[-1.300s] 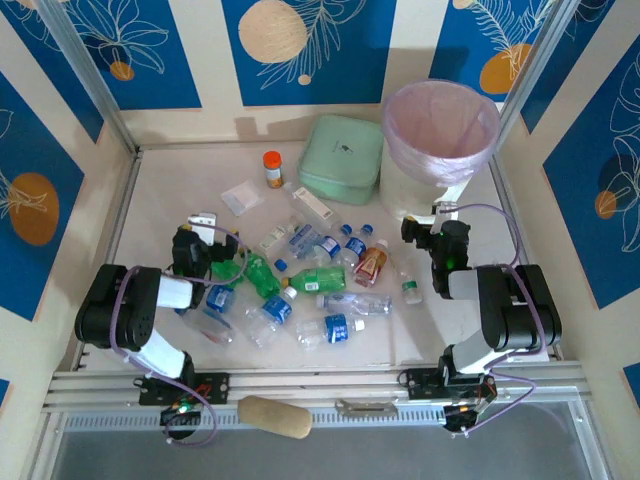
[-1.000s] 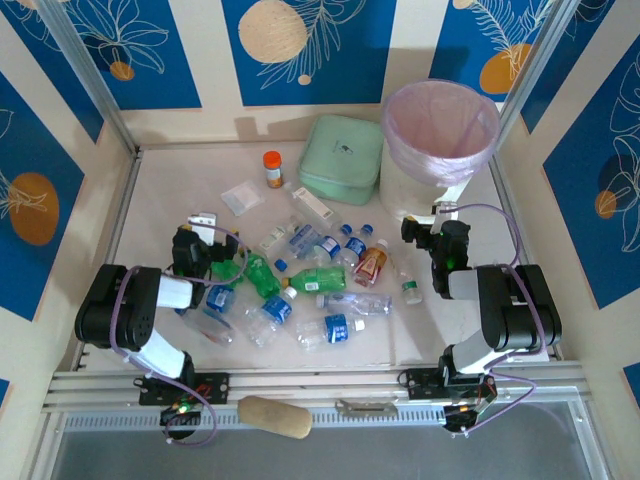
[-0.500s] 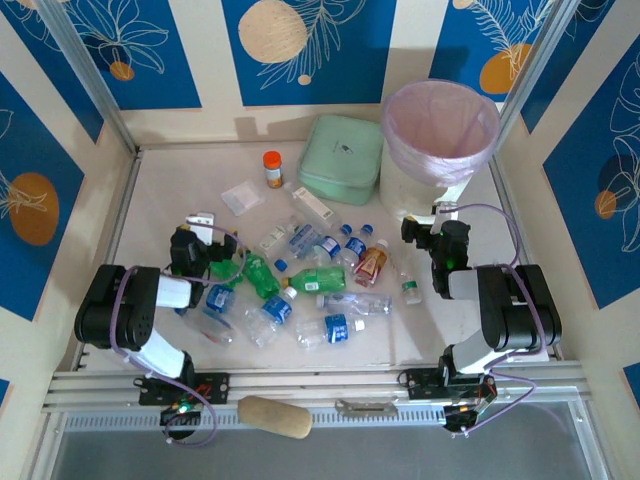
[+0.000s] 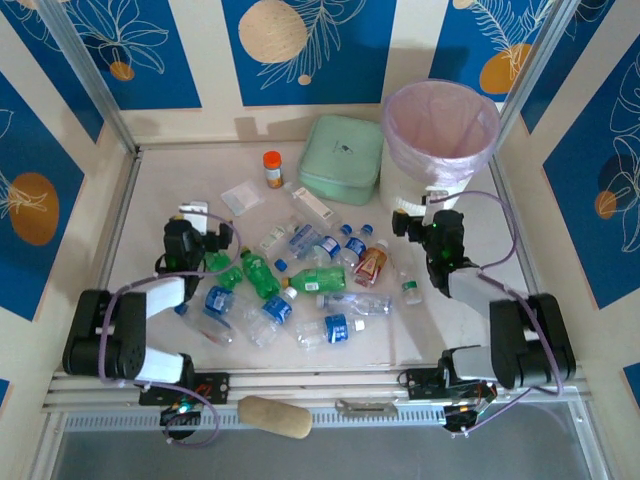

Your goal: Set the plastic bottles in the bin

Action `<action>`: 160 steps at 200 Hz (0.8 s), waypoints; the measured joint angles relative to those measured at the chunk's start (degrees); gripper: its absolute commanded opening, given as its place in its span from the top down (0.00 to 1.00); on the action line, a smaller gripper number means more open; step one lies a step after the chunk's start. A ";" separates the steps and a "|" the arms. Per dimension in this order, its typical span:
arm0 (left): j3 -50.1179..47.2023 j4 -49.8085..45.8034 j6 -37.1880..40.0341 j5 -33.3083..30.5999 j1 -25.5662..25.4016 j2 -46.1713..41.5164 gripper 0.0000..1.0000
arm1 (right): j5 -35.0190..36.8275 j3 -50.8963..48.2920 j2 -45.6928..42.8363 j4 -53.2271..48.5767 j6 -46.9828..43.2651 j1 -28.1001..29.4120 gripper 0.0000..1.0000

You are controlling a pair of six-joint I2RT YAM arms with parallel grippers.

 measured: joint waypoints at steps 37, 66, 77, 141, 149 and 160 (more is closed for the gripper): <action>7.17 -9.20 -12.44 -0.66 0.00 -5.97 0.00 | 0.70 8.90 -7.78 -18.01 5.16 2.27 0.01; 7.23 -9.01 -22.03 6.73 0.00 -6.49 0.00 | -1.42 14.84 -10.99 -34.23 10.69 3.52 0.01; 7.23 -9.11 -25.29 10.62 -0.02 -6.14 0.00 | -3.10 16.41 -11.58 -40.39 12.74 3.72 0.00; 10.27 -21.68 -34.73 15.82 -12.74 -6.29 0.00 | -11.56 19.93 -8.22 -66.99 19.12 4.46 0.19; 10.38 -23.02 -35.06 15.02 -15.28 -6.64 0.00 | -11.69 19.93 -7.13 -68.70 19.37 4.46 0.20; 10.62 -24.48 -35.74 13.94 -18.47 -7.04 0.00 | -11.74 19.93 -5.38 -70.14 19.30 4.46 0.21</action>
